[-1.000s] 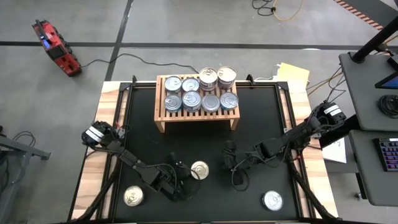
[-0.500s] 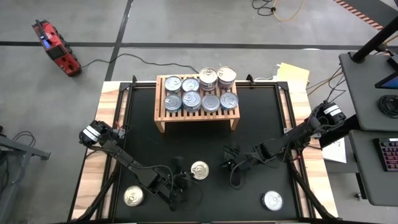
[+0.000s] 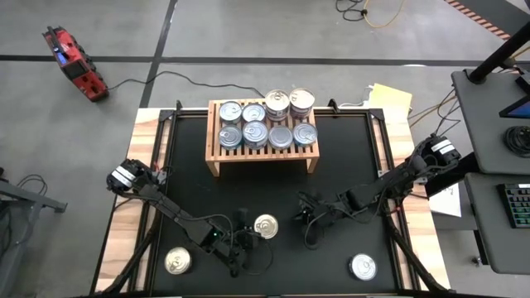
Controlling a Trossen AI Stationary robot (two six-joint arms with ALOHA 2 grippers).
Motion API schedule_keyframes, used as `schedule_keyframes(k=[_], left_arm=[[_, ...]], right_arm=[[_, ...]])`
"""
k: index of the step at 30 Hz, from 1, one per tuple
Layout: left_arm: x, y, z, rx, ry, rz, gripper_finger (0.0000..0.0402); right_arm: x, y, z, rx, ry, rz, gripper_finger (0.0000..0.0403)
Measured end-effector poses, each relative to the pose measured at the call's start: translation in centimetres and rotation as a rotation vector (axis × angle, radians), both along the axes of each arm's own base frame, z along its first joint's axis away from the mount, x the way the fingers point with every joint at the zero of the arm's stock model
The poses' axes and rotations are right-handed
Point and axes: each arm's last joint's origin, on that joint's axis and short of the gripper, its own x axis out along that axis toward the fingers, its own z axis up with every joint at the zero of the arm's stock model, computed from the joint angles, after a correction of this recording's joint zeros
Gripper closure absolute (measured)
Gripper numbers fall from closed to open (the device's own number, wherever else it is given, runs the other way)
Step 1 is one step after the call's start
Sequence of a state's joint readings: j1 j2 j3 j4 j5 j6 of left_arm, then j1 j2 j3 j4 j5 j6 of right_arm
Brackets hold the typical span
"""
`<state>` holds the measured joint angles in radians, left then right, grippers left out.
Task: Stack canned seafood by type on shelf
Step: Stack the blue and pink tuna can on top of the blue and pink tuna can
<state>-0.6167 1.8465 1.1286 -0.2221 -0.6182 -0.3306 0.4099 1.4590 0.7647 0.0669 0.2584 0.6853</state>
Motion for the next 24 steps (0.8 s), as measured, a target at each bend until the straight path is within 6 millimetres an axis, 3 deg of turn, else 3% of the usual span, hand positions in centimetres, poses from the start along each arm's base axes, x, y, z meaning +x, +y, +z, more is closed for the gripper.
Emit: schedule_keyframes(k=[10,16,20,24], left_arm=[[-0.5,1.2,-1.8,-0.016,-0.005,0.031,0.0401],[-0.9,1.4,-2.3,-0.029,-0.004,0.050,0.0401],[-1.2,1.6,-2.8,-0.026,-0.006,0.070,0.0401],[-1.2,1.7,-2.8,-0.028,-0.007,0.070,0.0401]], right_arm=[[0.5,0.3,0.8,0.069,-0.092,-0.011,0.0390],[1.6,0.9,-1.0,0.122,-0.099,-0.020,0.0383],[2.3,0.8,-2.7,0.166,-0.071,-0.063,0.0348],[2.7,0.2,-2.9,0.231,-0.068,-0.138,0.0293]])
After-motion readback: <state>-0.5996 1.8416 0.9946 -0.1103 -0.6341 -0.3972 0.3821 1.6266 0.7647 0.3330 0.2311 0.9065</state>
